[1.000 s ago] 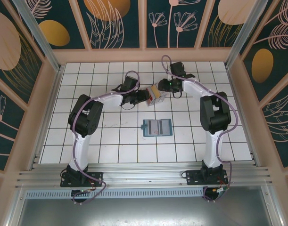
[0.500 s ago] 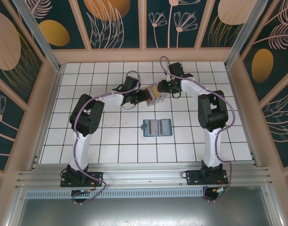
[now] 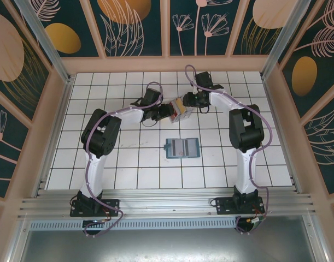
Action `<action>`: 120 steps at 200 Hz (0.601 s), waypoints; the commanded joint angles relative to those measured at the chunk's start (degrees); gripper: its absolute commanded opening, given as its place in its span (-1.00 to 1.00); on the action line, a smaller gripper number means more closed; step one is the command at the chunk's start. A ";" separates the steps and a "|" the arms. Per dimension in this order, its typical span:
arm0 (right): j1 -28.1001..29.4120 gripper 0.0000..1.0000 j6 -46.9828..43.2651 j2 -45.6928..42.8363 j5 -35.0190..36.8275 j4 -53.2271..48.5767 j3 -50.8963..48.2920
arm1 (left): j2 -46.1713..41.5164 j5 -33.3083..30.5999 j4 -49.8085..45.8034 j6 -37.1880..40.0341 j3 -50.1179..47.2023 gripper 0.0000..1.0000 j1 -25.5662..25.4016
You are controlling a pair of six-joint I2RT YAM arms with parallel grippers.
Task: Put the credit cards into the card holder
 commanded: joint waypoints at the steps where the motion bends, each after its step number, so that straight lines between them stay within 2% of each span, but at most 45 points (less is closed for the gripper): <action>1: -0.39 -0.03 -0.96 -1.75 2.98 -2.03 2.07 | 0.87 -0.82 -1.18 -0.45 -1.72 0.06 0.19; 120: -0.70 -0.07 -1.02 -3.88 3.62 -2.08 2.34 | 0.59 -0.99 -1.31 -0.40 -2.23 0.05 0.21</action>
